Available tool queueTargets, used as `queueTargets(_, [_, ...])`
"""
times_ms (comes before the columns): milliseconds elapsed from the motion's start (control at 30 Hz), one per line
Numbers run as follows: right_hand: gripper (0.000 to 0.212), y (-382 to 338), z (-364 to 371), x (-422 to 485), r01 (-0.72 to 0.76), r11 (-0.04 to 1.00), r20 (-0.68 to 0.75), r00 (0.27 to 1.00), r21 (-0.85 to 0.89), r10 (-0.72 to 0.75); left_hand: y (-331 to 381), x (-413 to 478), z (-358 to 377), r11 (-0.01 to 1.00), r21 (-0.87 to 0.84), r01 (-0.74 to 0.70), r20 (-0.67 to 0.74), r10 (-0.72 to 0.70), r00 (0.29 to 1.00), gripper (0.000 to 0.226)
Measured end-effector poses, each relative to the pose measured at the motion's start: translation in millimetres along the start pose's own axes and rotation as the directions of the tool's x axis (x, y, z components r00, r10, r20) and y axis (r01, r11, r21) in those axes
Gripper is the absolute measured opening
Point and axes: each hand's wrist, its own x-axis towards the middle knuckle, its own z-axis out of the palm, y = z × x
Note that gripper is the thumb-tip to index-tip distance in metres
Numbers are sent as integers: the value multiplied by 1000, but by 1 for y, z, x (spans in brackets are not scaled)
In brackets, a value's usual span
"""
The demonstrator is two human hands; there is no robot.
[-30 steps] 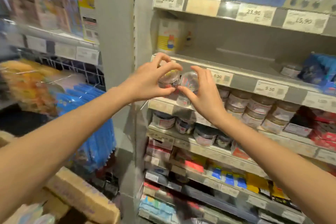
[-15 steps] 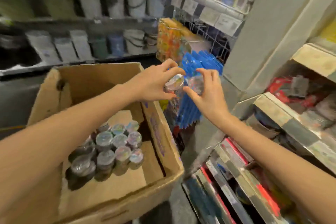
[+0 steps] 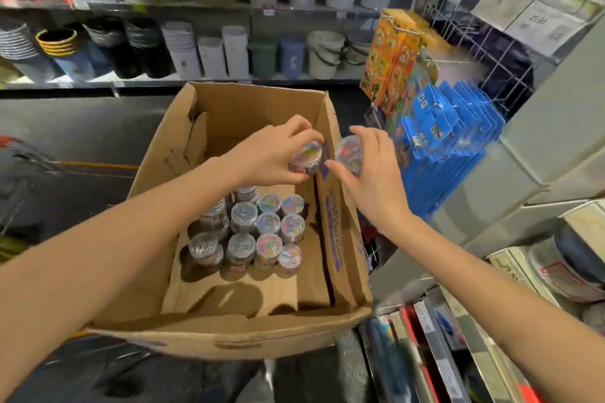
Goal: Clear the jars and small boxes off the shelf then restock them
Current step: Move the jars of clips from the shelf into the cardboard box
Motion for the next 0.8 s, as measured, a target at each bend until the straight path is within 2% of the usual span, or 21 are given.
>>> queueTargets(133, [60,-11,29,13,-31,999,143,989,44,24,-26,-12,11,1000,24,-3,72,1,997,58])
queueTargets(333, [63,-26,71,14,-112,993,327,937,-42,120,-65,-19,41,999,42,4,184,-12,983,60])
queueTargets(400, [62,-28,84,6,-176,982,407,894,-67,188,-72,-16,57,999,50,-11,246,-2,969,61])
queueTargets(500, [63,-30,105,-11,-274,952,537,787,-139,305,-73,-10,75,998,46,-43,327,26,945,59])
queueTargets(667, [73,-28,129,-40,-304,906,543,726,-295,421,-72,-1,109,992,-42,-119,413,126,902,64])
queueTargets(733, [76,-24,137,-52,-340,889,523,720,-307,456,-74,0,121,992,-75,-100,447,123,886,71])
queueTargets(800, [88,-20,145,-63,-386,868,523,693,-312,496,-74,-1,130,993,-43,-112,454,119,883,74])
